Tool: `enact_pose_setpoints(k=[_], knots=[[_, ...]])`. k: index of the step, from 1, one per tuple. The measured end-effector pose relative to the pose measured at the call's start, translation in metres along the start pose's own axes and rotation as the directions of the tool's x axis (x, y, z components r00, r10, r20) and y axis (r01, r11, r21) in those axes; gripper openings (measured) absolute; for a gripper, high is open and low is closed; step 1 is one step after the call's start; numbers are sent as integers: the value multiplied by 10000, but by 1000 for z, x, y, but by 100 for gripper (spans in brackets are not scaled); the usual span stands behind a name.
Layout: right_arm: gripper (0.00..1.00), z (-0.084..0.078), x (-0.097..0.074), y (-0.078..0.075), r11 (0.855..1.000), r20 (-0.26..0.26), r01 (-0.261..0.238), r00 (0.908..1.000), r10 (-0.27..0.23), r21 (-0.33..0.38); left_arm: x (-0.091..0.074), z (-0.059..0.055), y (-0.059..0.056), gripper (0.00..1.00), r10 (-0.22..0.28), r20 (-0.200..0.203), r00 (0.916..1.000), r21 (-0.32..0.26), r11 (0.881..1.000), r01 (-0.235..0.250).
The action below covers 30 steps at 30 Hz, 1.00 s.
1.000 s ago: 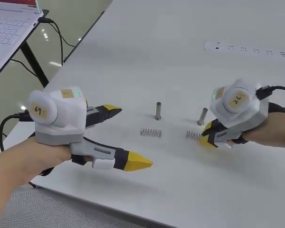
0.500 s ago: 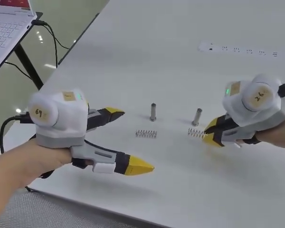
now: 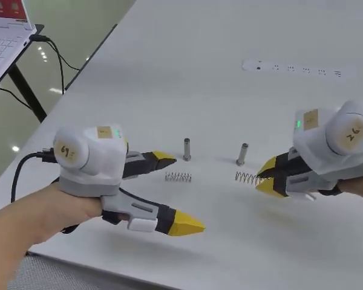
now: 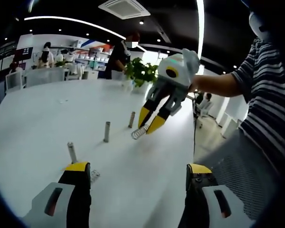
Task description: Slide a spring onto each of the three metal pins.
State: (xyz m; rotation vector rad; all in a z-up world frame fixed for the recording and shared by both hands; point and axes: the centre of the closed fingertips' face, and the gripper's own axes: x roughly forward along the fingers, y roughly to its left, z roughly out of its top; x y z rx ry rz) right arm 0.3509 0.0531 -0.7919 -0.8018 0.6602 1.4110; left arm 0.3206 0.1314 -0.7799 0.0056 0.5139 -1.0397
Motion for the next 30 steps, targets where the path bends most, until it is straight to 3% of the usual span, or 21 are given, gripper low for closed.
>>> enact_pose_setpoints(k=[6, 14, 30], knots=[[8, 4, -5, 10, 9996, 106, -22, 9999, 25, -290, 11, 6, -2, 74, -168, 78, 9998, 338, 9993, 165], [8, 4, -10, 20, 9989, 338, -37, 9994, 52, -462, 24, 20, -12, 60, -580, 474, 9972, 941, 9941, 533], [8, 10, -13, 37, 9980, 819, -147, 9964, 198, -622, 48, 28, -39, 27, -1584, 867, 9836, 1016, 9835, 1494]])
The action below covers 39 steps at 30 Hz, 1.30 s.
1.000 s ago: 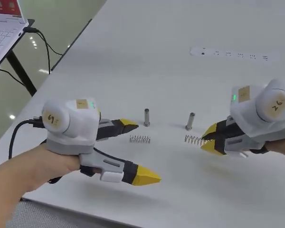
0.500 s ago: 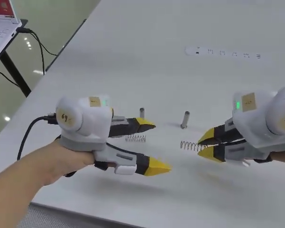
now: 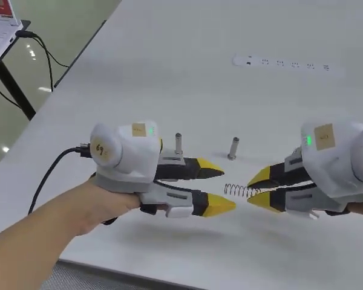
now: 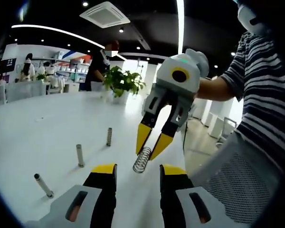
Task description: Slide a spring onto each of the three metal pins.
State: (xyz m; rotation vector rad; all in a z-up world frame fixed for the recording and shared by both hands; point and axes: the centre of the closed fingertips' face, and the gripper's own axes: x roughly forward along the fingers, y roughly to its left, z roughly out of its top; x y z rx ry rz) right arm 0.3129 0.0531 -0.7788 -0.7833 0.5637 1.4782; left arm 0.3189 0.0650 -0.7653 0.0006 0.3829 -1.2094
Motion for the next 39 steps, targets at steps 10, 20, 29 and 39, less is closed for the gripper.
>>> enact_pose_setpoints(k=[10, 20, 29, 39], knots=[[8, 4, -2, 3, 9998, 161, -58, 9999, 60, -169, 5, 1, -5, 13, -308, 92, 9995, 72, 9995, 307], [8, 4, -2, 6, 9997, 228, -95, 9997, 100, -209, 5, 2, -7, 4, -447, 27, 9990, 157, 9989, 447], [8, 4, -3, 7, 9999, 454, -80, 9989, 76, 84, 5, 4, -9, 3, -623, -55, 9980, 212, 9978, 624], [8, 2, -2, 11, 9997, 487, -85, 9988, 74, 228, 6, 2, -14, 2, -907, -273, 9955, 173, 9957, 912]])
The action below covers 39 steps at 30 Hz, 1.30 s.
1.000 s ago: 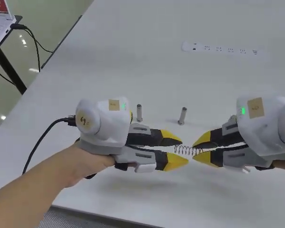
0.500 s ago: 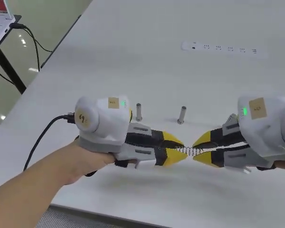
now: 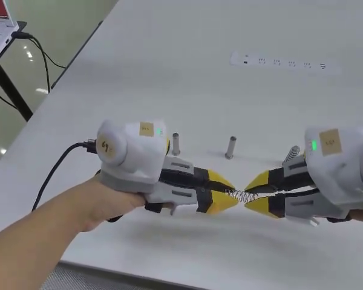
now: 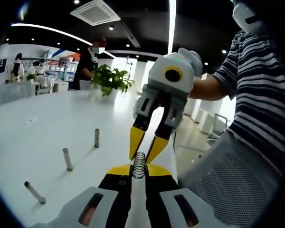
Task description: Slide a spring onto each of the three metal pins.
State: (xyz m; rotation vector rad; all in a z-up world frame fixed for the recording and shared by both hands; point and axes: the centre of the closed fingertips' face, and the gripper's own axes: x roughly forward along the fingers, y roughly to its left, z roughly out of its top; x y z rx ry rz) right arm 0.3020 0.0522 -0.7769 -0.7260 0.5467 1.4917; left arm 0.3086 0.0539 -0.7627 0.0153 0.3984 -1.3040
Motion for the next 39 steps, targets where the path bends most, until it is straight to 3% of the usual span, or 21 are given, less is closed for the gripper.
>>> enact_pose_setpoints(k=[10, 24, 29, 39], knots=[[10, -11, -4, -1, 9998, -204, 93, 9998, -90, 191, -1, 1, 0, 2, -121, -74, 9999, 3, 9999, 121], [8, -6, -5, 2, 9999, -32, -45, 10000, 44, -154, -1, -1, -3, 2, -205, -245, 9995, 10, 9998, 205], [7, -5, -6, 5, 9983, -118, -68, 9999, 61, -575, -1, -4, -5, 2, -265, -389, 9989, 116, 9996, 270], [7, 9, -13, 7, 9958, 284, -287, 9991, 313, -870, -1, -15, -7, 2, -366, -823, 9959, 328, 9987, 394]])
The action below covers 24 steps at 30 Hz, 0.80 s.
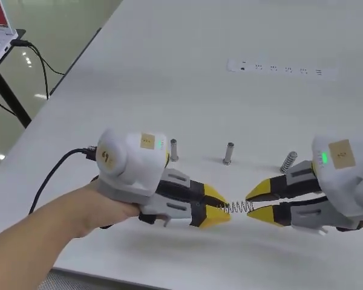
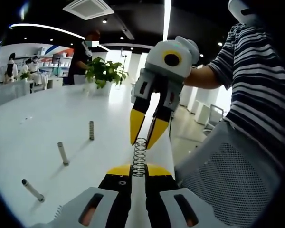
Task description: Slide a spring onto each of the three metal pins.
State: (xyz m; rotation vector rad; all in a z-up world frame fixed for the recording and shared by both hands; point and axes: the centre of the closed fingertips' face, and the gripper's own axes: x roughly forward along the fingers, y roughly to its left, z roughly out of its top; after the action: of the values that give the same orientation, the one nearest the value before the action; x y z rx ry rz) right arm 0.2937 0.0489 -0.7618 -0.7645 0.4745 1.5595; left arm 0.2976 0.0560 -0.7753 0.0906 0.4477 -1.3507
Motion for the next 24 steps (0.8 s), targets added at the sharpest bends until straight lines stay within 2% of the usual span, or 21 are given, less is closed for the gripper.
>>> enact_pose_setpoints(k=[3, 7, 13, 24], knots=[[7, 9, -3, -2, 9999, 349, -8, 9994, 3, 145, 0, -1, 0, 2, -4, -31, 10000, 47, 10000, 4], [7, 15, -5, -4, 9997, 559, -25, 9984, 13, 227, 0, 2, 2, 2, 59, 61, 10000, 78, 10000, -59], [7, 27, -8, -7, 9976, 1207, -84, 9927, 0, 687, 3, 5, 4, 2, 130, 235, 9996, 65, 9999, -131], [7, 44, 2, -7, 9992, 1531, -63, 9882, 3, 387, 10, 5, 1, 2, 170, 285, 9994, 9, 9999, -170]])
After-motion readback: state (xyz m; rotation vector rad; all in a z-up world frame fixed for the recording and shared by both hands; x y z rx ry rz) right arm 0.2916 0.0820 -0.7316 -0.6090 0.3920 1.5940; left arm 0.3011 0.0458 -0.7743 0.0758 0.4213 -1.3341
